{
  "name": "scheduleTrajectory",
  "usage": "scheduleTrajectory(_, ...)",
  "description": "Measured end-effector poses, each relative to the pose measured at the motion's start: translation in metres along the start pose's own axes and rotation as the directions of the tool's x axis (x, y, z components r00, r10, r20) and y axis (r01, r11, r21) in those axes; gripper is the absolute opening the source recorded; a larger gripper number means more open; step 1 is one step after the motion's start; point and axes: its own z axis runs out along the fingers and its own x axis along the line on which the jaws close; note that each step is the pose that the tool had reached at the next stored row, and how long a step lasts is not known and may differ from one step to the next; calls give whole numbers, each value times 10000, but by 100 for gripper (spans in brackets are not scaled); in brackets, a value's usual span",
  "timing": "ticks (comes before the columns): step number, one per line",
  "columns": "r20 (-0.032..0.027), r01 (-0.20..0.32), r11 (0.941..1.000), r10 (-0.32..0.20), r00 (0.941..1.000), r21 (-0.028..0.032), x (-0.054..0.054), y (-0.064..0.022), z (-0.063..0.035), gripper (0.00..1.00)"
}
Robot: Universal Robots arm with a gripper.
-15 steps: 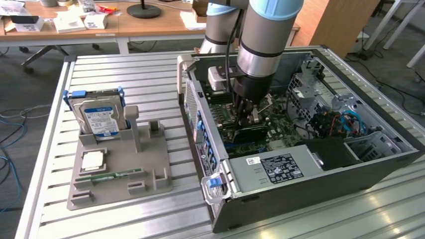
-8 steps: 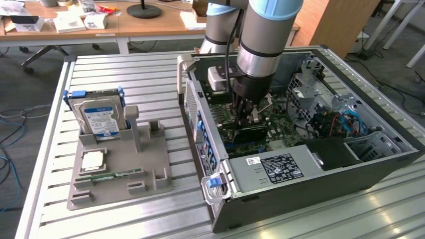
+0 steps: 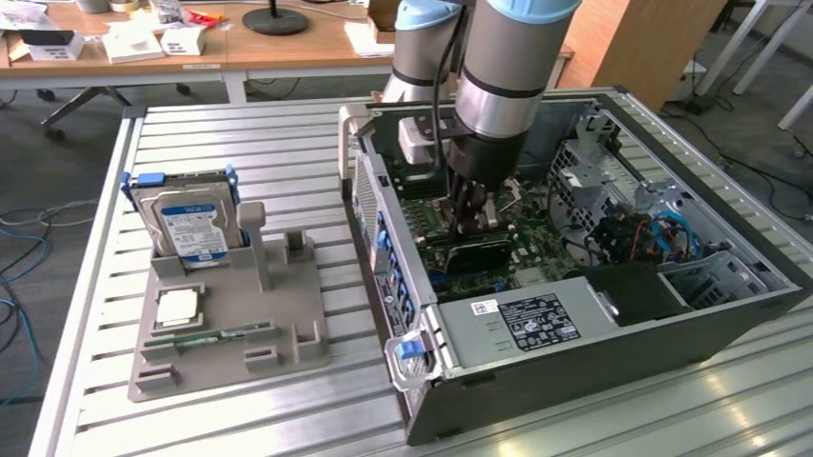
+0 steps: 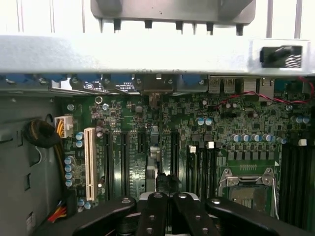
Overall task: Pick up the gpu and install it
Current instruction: 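Press down on the gpu until it lock into place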
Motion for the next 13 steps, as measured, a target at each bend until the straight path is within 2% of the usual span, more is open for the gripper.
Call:
scheduleTrajectory(6,-15,1,10000,-1,10000,0,-6,-4,-156,11)
scheduleTrajectory(13,-22,1,10000,-1,10000,1,-8,-5,-219,11)
